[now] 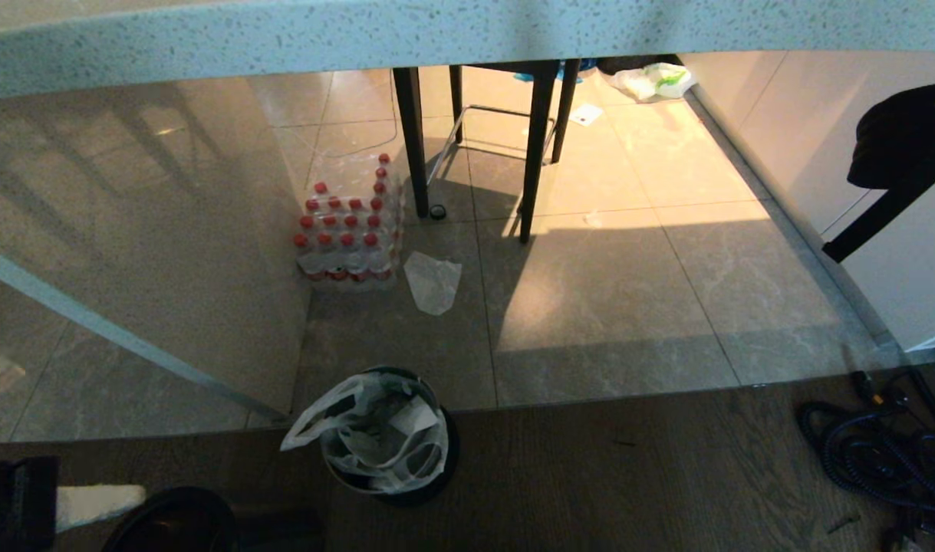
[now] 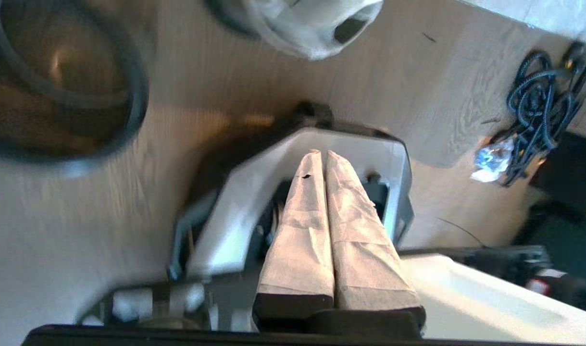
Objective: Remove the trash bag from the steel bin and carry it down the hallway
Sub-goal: Pick up the trash bag
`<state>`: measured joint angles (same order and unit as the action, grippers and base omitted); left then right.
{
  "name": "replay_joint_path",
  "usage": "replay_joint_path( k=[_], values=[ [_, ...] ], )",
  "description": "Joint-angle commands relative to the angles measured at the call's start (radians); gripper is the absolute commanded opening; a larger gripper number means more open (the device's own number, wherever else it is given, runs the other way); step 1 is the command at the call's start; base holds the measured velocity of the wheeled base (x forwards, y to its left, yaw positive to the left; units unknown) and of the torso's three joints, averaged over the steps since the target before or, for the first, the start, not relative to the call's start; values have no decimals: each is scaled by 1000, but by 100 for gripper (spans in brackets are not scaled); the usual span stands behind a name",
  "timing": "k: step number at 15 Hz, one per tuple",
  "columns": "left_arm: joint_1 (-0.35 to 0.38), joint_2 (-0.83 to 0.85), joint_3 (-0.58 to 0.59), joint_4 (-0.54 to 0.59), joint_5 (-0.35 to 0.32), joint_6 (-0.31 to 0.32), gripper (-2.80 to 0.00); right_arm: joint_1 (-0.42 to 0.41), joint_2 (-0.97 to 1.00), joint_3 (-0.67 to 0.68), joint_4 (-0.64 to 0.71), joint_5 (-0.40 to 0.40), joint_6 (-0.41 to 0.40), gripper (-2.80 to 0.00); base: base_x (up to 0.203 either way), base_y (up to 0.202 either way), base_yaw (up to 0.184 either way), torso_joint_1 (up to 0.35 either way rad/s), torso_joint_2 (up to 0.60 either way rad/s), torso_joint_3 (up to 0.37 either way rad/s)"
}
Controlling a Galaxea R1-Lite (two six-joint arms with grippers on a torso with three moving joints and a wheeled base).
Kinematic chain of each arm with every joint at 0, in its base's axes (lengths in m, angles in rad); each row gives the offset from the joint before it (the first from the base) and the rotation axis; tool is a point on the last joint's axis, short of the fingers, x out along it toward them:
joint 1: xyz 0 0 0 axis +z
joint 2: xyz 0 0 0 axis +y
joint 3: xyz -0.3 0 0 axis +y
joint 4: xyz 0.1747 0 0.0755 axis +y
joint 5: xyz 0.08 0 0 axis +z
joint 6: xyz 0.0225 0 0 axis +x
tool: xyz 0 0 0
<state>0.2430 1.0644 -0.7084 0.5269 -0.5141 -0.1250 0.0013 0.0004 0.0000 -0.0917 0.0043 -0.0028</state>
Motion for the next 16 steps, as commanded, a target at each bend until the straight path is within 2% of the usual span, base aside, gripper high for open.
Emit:
replay_joint_path(
  k=[1, 5, 7, 9, 11, 16],
  values=[
    [-103, 66, 30, -72, 16, -37, -280, 0, 0, 37, -1, 0, 0, -280, 0, 0, 0, 0, 0, 0],
    [-183, 218, 49, -254, 48, -116, -280, 0, 0, 37, 0, 0, 0, -280, 0, 0, 0, 0, 0, 0],
    [-263, 268, 46, -295, 118, -166, -280, 0, 0, 37, 0, 0, 0, -280, 0, 0, 0, 0, 0, 0],
    [-312, 366, 38, -353, 201, -192, -280, 0, 0, 37, -1, 0, -1, -280, 0, 0, 0, 0, 0, 0],
    [-372, 420, 37, -421, 284, -247, -280, 0, 0, 37, 0, 0, 0, -280, 0, 0, 0, 0, 0, 0],
    [-389, 430, 60, -442, 297, -263, -280, 0, 0, 37, 0, 0, 0, -280, 0, 0, 0, 0, 0, 0]
  ],
)
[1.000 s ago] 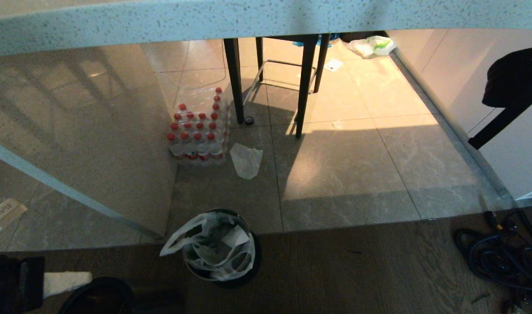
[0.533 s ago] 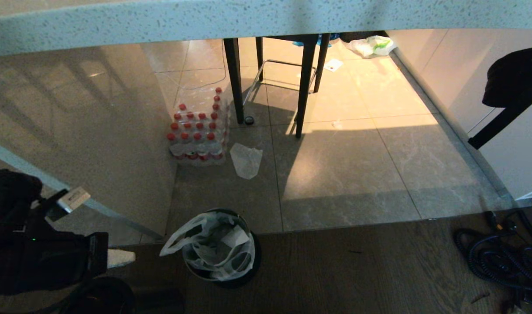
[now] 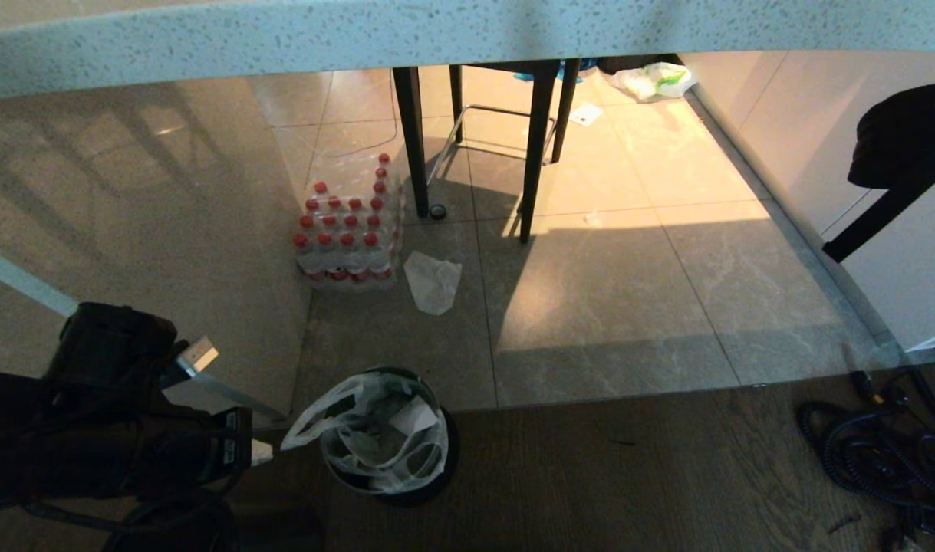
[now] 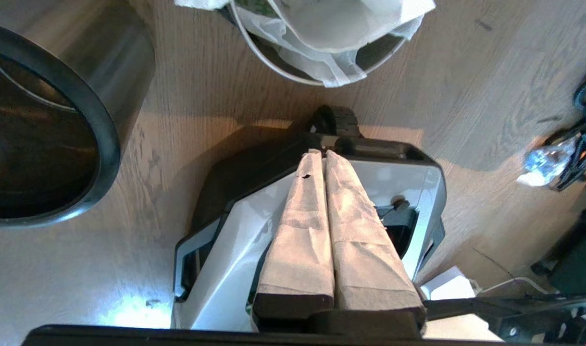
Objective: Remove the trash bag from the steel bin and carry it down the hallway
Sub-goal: Pick up the trash bag
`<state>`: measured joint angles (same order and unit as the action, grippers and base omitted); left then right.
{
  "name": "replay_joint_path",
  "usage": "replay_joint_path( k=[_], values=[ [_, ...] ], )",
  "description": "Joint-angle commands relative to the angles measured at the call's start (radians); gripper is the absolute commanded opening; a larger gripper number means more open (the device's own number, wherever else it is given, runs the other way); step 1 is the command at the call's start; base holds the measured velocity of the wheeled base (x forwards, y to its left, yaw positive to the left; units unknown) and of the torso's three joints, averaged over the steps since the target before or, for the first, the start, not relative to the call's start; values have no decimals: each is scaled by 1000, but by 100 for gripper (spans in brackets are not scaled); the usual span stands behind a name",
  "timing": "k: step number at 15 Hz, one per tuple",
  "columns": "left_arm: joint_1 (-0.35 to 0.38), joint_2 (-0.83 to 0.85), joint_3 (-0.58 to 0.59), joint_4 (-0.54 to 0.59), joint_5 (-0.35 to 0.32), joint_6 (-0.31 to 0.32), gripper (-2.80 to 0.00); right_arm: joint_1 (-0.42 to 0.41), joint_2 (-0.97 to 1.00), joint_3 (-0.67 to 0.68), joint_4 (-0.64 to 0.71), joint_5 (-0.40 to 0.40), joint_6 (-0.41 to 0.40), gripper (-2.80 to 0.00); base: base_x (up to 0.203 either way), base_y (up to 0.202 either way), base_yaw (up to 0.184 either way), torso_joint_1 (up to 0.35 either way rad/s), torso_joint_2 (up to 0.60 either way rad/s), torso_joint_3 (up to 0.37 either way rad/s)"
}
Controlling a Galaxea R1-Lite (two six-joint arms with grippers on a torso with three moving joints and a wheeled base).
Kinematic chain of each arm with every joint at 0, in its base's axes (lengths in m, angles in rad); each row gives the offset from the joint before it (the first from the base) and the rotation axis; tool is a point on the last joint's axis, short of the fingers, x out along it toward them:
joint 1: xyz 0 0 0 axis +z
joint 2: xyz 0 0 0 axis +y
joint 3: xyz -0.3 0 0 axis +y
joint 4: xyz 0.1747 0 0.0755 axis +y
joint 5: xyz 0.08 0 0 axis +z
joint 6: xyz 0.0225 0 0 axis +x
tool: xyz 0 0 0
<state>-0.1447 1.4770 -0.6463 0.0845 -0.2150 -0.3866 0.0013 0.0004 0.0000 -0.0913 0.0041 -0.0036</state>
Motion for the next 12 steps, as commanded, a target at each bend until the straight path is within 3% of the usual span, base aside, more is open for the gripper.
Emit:
replay_joint_path(
  k=[1, 6, 12],
  values=[
    [-3, 35, -11, 0, 0, -2, -280, 0, 0, 37, -2, 0, 1, -280, 0, 0, 0, 0, 2, -48],
    [-16, 101, -30, -34, 5, -7, -280, 0, 0, 37, -1, 0, 1, -280, 0, 0, 0, 3, 3, -162],
    [-12, 240, -23, -210, 3, -18, -280, 0, 0, 37, -2, 0, 1, -280, 0, 0, 0, 4, 0, -43]
  ],
)
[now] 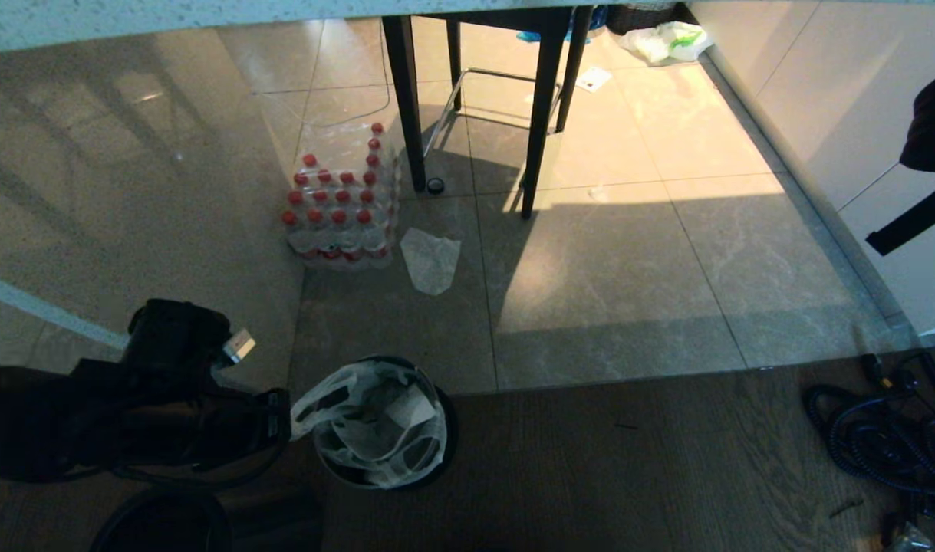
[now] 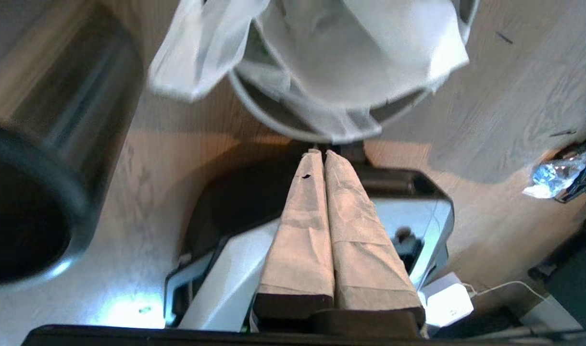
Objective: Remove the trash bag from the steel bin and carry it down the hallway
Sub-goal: Pick up the trash bag
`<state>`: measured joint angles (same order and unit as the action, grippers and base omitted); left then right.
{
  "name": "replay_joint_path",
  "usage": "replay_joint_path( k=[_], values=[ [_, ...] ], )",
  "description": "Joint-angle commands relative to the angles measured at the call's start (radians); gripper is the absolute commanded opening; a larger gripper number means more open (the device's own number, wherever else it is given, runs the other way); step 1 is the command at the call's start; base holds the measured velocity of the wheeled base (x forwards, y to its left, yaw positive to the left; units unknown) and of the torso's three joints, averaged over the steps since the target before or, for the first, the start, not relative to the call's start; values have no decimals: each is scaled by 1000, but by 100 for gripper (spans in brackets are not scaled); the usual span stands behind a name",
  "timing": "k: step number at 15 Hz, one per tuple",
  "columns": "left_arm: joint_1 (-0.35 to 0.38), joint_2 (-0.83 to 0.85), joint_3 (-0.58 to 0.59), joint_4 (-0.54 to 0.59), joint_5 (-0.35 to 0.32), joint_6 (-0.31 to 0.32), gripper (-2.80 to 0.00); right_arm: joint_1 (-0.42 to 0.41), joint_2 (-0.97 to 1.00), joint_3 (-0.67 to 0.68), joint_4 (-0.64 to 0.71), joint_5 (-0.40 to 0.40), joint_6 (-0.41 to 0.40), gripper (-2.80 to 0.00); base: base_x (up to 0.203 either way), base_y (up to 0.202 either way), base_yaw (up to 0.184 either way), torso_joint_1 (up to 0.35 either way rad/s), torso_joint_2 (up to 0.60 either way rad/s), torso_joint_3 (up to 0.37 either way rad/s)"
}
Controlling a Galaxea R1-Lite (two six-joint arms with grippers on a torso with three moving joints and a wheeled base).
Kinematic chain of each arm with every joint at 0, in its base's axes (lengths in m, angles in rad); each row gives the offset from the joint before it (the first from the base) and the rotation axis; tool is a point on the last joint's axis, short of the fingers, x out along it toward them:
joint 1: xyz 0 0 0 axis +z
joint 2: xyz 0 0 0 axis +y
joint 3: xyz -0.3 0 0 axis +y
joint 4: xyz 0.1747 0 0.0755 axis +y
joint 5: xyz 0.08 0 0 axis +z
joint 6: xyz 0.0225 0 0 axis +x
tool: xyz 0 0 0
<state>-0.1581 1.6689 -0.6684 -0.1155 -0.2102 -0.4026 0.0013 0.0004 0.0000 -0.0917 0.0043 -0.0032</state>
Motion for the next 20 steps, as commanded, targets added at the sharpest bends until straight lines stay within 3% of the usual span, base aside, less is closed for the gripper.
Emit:
replay_joint_path(
  k=[1, 5, 6, 11, 16, 20],
  values=[
    [11, 86, -4, -32, -3, -2, -280, 0, 0, 38, -1, 0, 0, -280, 0, 0, 0, 0, 0, 0],
    [90, 145, -62, -58, -56, -5, -280, 0, 0, 37, 0, 0, -1, -280, 0, 0, 0, 0, 0, 0],
    [114, 136, -73, -57, -82, -11, 0, 0, 0, 37, 0, 0, 0, -280, 0, 0, 0, 0, 0, 0],
    [145, 141, -51, -57, -126, -15, 0, 0, 0, 37, 0, 0, -1, -280, 0, 0, 0, 0, 0, 0],
    [168, 257, -73, -67, -145, -5, 0, 0, 0, 37, 0, 0, -1, -280, 0, 0, 0, 0, 0, 0],
    [174, 288, -61, -179, -151, -2, 0, 0, 0, 37, -2, 0, 0, -280, 0, 0, 0, 0, 0, 0]
  ],
)
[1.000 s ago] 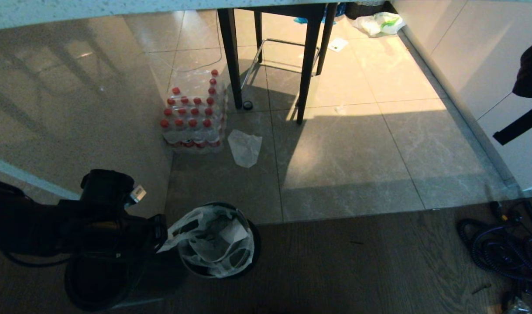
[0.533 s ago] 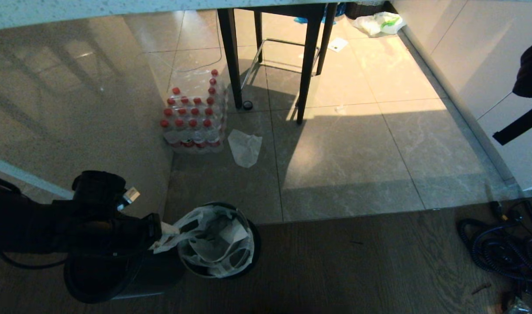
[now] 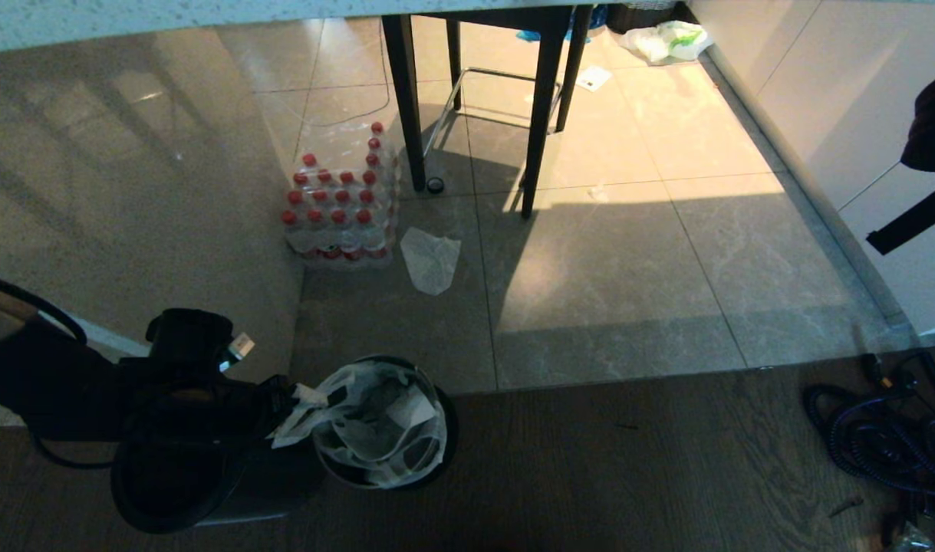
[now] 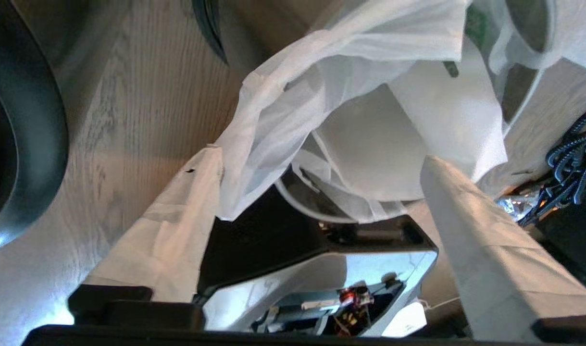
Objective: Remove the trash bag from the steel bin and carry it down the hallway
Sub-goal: Pick up the trash bag
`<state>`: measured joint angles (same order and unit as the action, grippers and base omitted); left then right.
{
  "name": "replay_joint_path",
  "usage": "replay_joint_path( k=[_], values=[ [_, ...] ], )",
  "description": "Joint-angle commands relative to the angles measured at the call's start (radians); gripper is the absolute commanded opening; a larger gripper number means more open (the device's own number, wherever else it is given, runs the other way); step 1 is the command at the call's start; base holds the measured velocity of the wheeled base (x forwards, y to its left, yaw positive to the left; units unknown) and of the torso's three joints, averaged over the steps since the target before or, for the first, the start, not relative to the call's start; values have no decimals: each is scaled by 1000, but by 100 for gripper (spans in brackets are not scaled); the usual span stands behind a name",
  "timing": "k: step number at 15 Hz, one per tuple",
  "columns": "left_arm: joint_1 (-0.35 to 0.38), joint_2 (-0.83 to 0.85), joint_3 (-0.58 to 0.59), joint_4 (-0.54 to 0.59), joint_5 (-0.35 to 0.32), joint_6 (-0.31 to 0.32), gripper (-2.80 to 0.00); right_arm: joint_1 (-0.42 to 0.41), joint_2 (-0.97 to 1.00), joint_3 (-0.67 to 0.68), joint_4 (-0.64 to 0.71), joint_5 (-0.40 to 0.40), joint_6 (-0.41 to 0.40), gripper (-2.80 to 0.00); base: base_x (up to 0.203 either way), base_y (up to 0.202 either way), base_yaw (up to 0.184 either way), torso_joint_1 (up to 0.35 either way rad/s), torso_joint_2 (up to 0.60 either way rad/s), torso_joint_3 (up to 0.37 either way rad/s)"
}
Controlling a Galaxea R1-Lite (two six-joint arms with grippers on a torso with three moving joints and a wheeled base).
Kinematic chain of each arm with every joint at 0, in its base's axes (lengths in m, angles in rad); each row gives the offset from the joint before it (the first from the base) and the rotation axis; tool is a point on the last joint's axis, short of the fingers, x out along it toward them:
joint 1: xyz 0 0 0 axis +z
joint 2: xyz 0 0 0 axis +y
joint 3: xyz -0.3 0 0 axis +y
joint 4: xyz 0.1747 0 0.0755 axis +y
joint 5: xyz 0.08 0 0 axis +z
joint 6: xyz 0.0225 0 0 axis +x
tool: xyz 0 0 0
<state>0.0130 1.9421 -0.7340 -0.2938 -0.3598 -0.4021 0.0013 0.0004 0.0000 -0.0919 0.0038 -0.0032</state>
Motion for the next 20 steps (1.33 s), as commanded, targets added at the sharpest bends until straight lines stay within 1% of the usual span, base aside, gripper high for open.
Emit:
replay_joint_path(
  k=[1, 3, 4, 6, 10, 14, 17, 18, 19, 20],
  values=[
    [10, -10, 47, -11, -9, -3, 0, 0, 0, 37, 0, 1, 0, -280, 0, 0, 0, 0, 0, 0],
    [48, -73, 106, -19, -96, -2, 0, 0, 0, 37, 0, 1, 0, -280, 0, 0, 0, 0, 0, 0],
    [53, -64, 109, -23, -101, -1, 0, 0, 0, 37, 0, 1, -1, -280, 0, 0, 0, 0, 0, 0],
    [55, 6, 62, -31, -87, 3, 0, 0, 0, 37, 0, 1, 0, -280, 0, 0, 0, 0, 0, 0],
    [46, 70, -14, -30, -84, 2, 0, 0, 0, 37, 0, 1, -1, -280, 0, 0, 0, 0, 0, 0],
    [6, 93, -116, -12, -69, -1, 0, 0, 0, 37, 0, 1, -1, -280, 0, 0, 0, 0, 0, 0],
    [-26, 85, -147, 11, -63, -3, 0, 0, 0, 37, 0, 1, -1, -280, 0, 0, 0, 0, 0, 0],
    [-47, 83, -148, 11, -51, -4, 0, 0, 0, 37, 0, 1, 0, -280, 0, 0, 0, 0, 0, 0],
    [-71, 81, -146, 11, -15, -4, 0, 0, 0, 37, 0, 1, 0, -280, 0, 0, 0, 0, 0, 0],
    [-90, 78, -142, 10, 7, -3, 0, 0, 0, 37, 0, 1, 0, -280, 0, 0, 0, 0, 0, 0]
  ],
)
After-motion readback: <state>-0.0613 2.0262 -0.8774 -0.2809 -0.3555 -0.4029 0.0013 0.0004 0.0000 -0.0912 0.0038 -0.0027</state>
